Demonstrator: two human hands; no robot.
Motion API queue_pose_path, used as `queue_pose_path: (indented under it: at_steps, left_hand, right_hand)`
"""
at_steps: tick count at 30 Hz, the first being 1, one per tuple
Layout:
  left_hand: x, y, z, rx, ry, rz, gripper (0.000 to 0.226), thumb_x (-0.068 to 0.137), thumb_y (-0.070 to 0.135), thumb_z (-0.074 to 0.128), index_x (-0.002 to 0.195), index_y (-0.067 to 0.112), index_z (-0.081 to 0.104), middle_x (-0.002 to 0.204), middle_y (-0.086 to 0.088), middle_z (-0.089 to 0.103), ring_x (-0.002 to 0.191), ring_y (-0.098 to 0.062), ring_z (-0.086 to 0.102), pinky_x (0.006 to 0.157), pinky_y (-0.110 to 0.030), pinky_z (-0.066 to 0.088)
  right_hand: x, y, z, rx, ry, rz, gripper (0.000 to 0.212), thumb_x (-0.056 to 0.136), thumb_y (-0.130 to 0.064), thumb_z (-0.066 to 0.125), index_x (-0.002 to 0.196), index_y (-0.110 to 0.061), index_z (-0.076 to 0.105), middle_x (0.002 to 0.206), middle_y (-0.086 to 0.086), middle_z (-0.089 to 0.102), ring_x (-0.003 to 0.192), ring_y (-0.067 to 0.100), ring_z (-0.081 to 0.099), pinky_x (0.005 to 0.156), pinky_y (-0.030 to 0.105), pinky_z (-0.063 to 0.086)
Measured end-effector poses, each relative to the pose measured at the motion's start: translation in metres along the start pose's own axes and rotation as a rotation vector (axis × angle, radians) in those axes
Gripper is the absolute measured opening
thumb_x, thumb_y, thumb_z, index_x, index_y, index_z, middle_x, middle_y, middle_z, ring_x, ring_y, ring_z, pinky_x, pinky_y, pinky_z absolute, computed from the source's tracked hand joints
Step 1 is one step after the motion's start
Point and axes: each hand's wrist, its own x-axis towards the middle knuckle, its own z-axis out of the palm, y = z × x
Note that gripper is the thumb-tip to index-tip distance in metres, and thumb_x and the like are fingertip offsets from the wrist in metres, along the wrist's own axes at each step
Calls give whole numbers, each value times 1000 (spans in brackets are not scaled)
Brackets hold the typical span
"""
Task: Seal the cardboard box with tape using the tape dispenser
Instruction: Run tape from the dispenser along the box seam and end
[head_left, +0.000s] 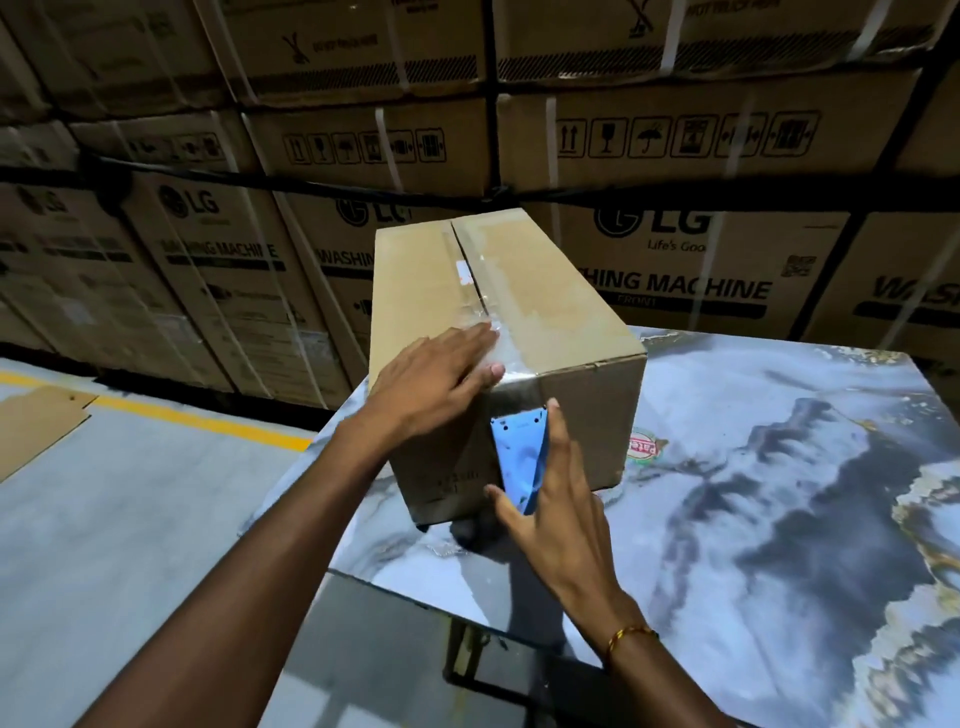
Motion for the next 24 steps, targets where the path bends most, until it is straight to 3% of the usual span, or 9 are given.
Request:
queue_pose_path:
  at_steps: [3, 9, 17, 24]
  left_hand:
    - [-1, -2, 3, 58, -23, 13, 78, 88, 72, 13, 154, 33, 21, 163, 12, 17, 150, -12, 15, 121, -43, 14]
    - [1, -6, 3, 139, -17, 32, 74, 91, 72, 14, 154, 33, 21, 163, 11, 18, 151, -11, 5, 122, -47, 4]
    - [-1, -5, 9, 133, 37, 61, 72, 93, 69, 17, 153, 31, 25, 162, 7, 21, 152, -16, 8, 121, -51, 6]
    - [3, -4, 8, 124, 42, 72, 72, 93, 70, 19, 152, 30, 28, 162, 7, 23, 151, -18, 10, 120, -53, 9]
  right_hand:
    - [-6, 7, 9, 57, 54, -17, 105, 85, -31, 70, 155, -43, -8, 148, -4, 35, 112, 29, 59, 69, 46, 57]
    - [-6, 13, 12, -81, 85, -90, 100, 87, -34, 62, 156, -38, -11, 126, 5, 45, 86, 36, 61, 61, 43, 53]
    - [-19, 16, 12, -63, 142, -72, 98, 87, -38, 61, 153, -46, -10, 124, 3, 46, 89, 32, 60, 68, 49, 56]
    - [-28, 6, 3, -75, 133, -33, 96, 87, -41, 60, 151, -53, -10, 113, -1, 44, 86, 27, 58, 65, 48, 58]
